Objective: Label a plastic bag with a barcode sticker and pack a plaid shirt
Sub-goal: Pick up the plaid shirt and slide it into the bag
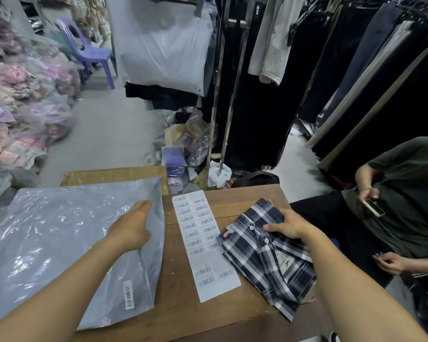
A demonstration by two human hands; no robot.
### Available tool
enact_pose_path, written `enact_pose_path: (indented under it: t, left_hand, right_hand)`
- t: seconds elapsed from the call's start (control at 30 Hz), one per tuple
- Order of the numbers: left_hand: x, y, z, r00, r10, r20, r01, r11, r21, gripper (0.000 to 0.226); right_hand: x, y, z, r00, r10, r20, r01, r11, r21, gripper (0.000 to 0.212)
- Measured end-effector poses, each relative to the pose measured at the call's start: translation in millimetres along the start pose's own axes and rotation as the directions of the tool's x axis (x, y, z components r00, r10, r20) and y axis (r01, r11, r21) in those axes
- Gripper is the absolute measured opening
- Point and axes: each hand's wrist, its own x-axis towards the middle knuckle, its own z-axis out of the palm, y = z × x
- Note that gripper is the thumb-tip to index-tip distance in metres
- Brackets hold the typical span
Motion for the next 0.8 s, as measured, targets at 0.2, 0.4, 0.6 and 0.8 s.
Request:
enact_pose_path:
  t: [0.2,0.4,0.6,0.8]
  left_hand:
    - [-0.9,-4.2,-3.9,1.000,0.030,0.000,-0.030,0.998,-0.059,0.083]
    - [-6.7,-14.6,-6.3,0.997,0.076,-0.011,-0.077,0.992,-0.097,0.090]
    - [-21.4,-25.0,-13.5,0.991,0.137,-0.014,-0.137,0.976,-0.169,0.094]
    - [-44.6,-28.2,-24.3,0.976,0.217,-0.017,-0.214,0.943,-0.253,0.100]
  right_hand:
    - [-18.0,-36.0,-31.2,0.985,-0.158,0.069,0.152,0.985,0.078,0.047]
    - [-37.8,-107.0,-44.1,0.922,-0.354,0.159,0.306,0.914,0.266,0.044]
    - [-25.0,-177.9,13.2,0.857,-0.387,0.341,0.373,0.921,0.109,0.046]
    - [-6.5,-226.7,87.4,0.794,-0.341,0.503,0.453,0.884,-0.114,0.051]
